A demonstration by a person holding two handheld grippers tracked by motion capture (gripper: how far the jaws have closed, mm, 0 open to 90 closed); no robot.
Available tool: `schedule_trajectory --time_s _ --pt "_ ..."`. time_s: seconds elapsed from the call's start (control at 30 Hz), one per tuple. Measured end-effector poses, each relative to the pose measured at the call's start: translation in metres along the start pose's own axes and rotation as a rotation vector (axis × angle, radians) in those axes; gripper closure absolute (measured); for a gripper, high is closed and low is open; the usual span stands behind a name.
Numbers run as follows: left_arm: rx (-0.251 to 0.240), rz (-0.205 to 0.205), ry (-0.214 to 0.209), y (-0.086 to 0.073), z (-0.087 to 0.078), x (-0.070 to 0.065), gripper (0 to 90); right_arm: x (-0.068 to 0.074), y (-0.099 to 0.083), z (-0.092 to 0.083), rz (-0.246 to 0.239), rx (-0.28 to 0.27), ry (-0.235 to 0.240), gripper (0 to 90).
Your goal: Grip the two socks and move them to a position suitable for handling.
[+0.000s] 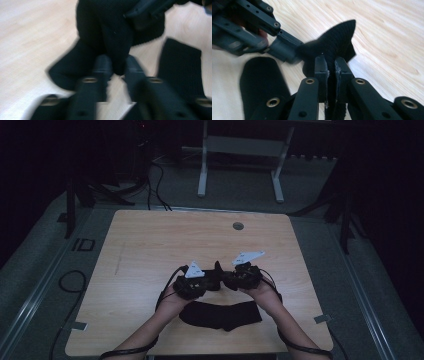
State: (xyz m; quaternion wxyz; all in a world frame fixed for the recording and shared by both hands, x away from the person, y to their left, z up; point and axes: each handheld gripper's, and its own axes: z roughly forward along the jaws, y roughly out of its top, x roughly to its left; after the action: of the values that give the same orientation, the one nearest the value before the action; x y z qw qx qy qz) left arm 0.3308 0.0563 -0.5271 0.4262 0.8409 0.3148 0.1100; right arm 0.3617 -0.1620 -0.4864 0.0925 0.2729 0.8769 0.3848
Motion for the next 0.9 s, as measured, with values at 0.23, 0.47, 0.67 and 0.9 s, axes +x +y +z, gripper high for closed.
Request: schedule_trajectory --time_s 0.23,0.47,0.67,0.9 --pt "0.044 -0.003 0.086 -0.009 0.009 0.013 71.5 -0.015 -0.018 0.005 0.026 0.061 -0.041 82.7" --pt "0.093 -0.008 0.116 -0.005 0.026 0.021 82.0 -0.034 -0.035 0.013 0.084 0.107 -0.051 66.8" --pt "0.088 -0.026 0.127 -0.004 0.029 0.026 82.0 -0.045 -0.045 0.008 0.118 0.129 -0.065 52.5" --pt "0.089 -0.022 0.138 0.001 0.031 0.028 82.1 -0.062 -0.046 -0.017 0.183 0.096 -0.089 55.6"
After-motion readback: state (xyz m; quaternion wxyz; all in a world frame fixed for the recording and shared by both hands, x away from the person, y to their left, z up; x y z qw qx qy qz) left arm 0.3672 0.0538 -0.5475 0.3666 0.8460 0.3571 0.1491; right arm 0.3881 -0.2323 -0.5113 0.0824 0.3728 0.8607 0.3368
